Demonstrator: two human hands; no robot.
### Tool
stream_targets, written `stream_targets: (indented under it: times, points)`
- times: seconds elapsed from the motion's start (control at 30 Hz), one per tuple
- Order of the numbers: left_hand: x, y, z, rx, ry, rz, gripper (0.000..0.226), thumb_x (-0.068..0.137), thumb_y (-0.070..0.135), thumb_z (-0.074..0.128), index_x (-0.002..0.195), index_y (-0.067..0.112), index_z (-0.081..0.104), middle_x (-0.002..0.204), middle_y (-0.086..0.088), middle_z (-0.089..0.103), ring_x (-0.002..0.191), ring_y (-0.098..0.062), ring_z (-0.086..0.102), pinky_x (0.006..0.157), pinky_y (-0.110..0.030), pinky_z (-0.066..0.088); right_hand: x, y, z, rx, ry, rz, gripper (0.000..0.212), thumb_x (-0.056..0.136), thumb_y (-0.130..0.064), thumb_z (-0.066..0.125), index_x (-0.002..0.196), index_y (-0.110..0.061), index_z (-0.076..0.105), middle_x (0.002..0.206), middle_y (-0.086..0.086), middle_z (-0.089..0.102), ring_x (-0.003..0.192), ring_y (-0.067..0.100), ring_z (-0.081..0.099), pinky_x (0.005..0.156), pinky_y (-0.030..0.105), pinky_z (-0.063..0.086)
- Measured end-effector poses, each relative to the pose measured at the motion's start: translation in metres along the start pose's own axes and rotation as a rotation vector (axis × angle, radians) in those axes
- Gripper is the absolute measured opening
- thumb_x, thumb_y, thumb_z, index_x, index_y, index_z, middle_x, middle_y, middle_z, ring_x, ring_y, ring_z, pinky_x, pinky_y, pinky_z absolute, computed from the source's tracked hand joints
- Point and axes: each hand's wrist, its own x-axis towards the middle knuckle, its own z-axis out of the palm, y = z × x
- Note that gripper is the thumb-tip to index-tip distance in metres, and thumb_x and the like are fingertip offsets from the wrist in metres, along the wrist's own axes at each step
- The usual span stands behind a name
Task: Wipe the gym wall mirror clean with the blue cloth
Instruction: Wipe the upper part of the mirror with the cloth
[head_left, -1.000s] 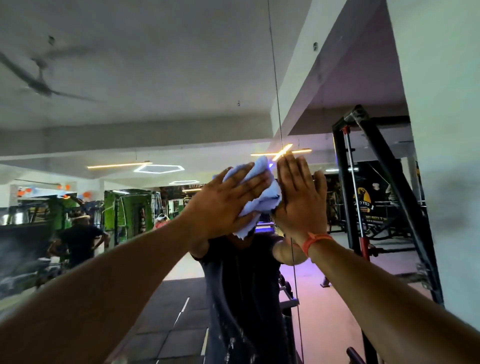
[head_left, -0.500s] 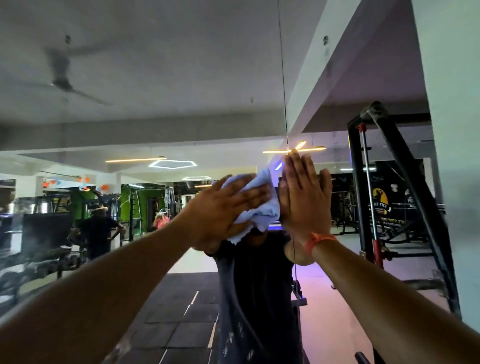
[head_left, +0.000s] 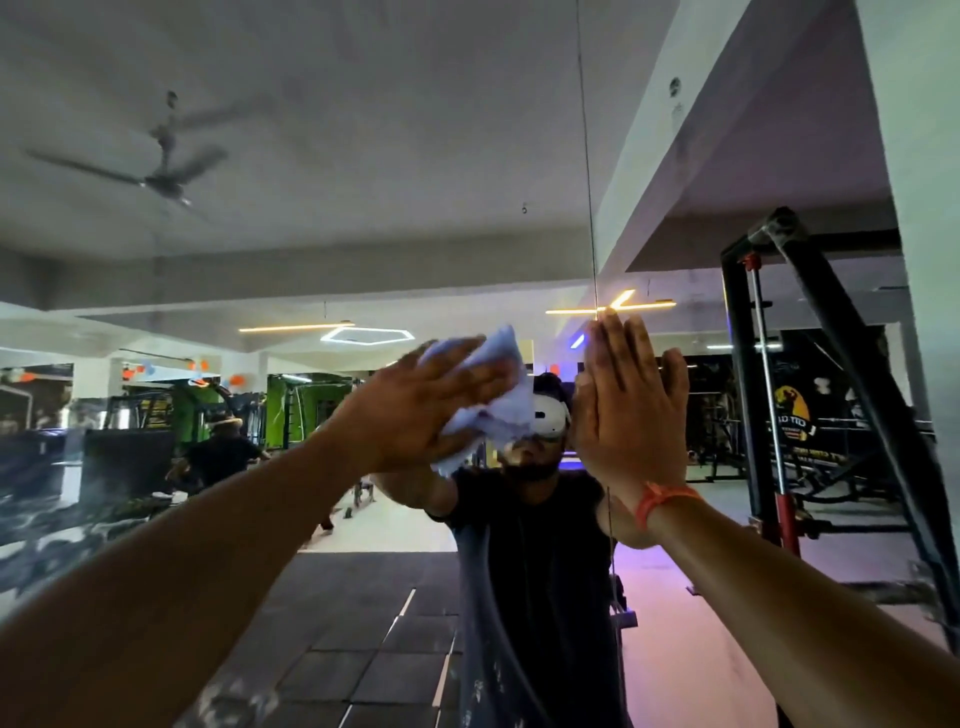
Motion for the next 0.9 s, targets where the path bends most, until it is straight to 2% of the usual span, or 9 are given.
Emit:
stream_targets:
  times: [0.1, 0.2, 0.3, 0.43, 0.5, 0.6, 0.67, 0.77, 0.9]
  points:
    - [0.017, 0.001, -0.008, -0.151, 0.180, -0.703, 0.066, 0.102, 0.057, 0.040, 0.161, 0.033, 0.024, 0.168, 0.002, 0.023, 0.150, -0.031, 0.026, 0.114, -0.053, 0.040, 0.000, -0.001, 0.001, 0.001, 0.009, 0.013, 0.058, 0.107, -0.035, 0.026, 0.163, -0.019, 0.023, 0.171, -0.002, 0.017, 0.159, 0.019, 0.008, 0.125, 0.054, 0.012]
    - [0.010, 0.052, 0.007, -0.222, 0.263, -0.940, 0.072, 0.102, 0.060, 0.034, 0.164, 0.032, 0.011, 0.172, 0.003, 0.011, 0.156, -0.030, 0.011, 0.122, -0.056, 0.029, 0.001, -0.001, 0.001, -0.006, 0.001, 0.002, 0.058, 0.107, -0.036, 0.027, 0.163, -0.019, 0.024, 0.171, -0.002, 0.017, 0.159, 0.020, 0.009, 0.125, 0.053, 0.011]
    - [-0.021, 0.087, 0.017, -0.151, 0.092, -0.494, 0.071, 0.103, 0.058, 0.032, 0.164, 0.030, 0.010, 0.172, 0.003, 0.008, 0.158, -0.028, 0.004, 0.125, -0.053, 0.020, 0.001, 0.000, 0.000, -0.029, 0.002, -0.010, 0.059, 0.107, -0.036, 0.025, 0.163, -0.017, 0.024, 0.171, 0.000, 0.019, 0.159, 0.021, 0.011, 0.124, 0.052, 0.011]
    - [-0.009, 0.001, 0.001, 0.133, -0.047, 0.287, 0.061, 0.104, 0.053, 0.036, 0.157, 0.022, 0.039, 0.167, 0.000, 0.029, 0.155, -0.031, 0.022, 0.121, -0.048, 0.028, 0.000, -0.002, 0.001, -0.031, 0.021, -0.008, 0.059, 0.106, -0.035, 0.027, 0.162, -0.017, 0.026, 0.170, 0.001, 0.020, 0.158, 0.021, 0.013, 0.124, 0.052, 0.014]
    - [0.014, -0.036, -0.008, 0.135, 0.024, 0.164, 0.056, 0.103, 0.049, 0.042, 0.150, 0.020, 0.048, 0.164, -0.003, 0.036, 0.150, -0.033, 0.030, 0.118, -0.050, 0.035, 0.002, -0.002, 0.001, -0.025, 0.039, -0.003, 0.058, 0.106, -0.035, 0.028, 0.162, -0.018, 0.028, 0.170, 0.000, 0.020, 0.158, 0.021, 0.014, 0.123, 0.052, 0.015]
    - [0.033, -0.018, -0.007, -0.041, 0.178, -0.525, 0.062, 0.103, 0.050, 0.039, 0.159, 0.024, 0.031, 0.168, -0.002, 0.025, 0.153, -0.034, 0.024, 0.120, -0.053, 0.030, 0.001, -0.002, 0.000, -0.004, 0.025, 0.006, 0.058, 0.106, -0.035, 0.026, 0.162, -0.019, 0.025, 0.171, -0.002, 0.018, 0.158, 0.020, 0.012, 0.125, 0.051, 0.011]
    - [0.035, 0.028, 0.001, -0.168, 0.192, -0.755, 0.070, 0.103, 0.055, 0.037, 0.163, 0.026, 0.018, 0.171, -0.001, 0.014, 0.156, -0.032, 0.014, 0.125, -0.051, 0.022, 0.001, -0.003, -0.001, 0.022, 0.020, 0.003, 0.057, 0.107, -0.036, 0.026, 0.162, -0.020, 0.026, 0.170, -0.001, 0.019, 0.158, 0.020, 0.013, 0.125, 0.052, 0.011]
    - [0.020, 0.084, 0.010, -0.155, 0.063, -0.496, 0.073, 0.104, 0.055, 0.038, 0.164, 0.022, 0.014, 0.172, -0.003, 0.005, 0.159, -0.029, 0.004, 0.126, -0.052, 0.016, 0.008, -0.004, -0.008, 0.117, 0.086, 0.007, 0.049, 0.104, -0.033, 0.039, 0.150, -0.018, 0.050, 0.160, 0.002, 0.044, 0.148, 0.028, 0.040, 0.116, 0.046, 0.030]
    - [0.016, 0.086, 0.008, -0.102, 0.029, -0.294, 0.073, 0.102, 0.052, 0.043, 0.162, 0.013, 0.026, 0.171, -0.006, 0.018, 0.158, -0.031, 0.008, 0.129, -0.045, 0.005, 0.009, -0.038, -0.038, 0.583, 0.314, 0.231, 0.024, 0.095, -0.012, 0.053, 0.109, -0.011, 0.073, 0.105, 0.005, 0.075, 0.096, 0.030, 0.065, 0.082, 0.029, 0.044]
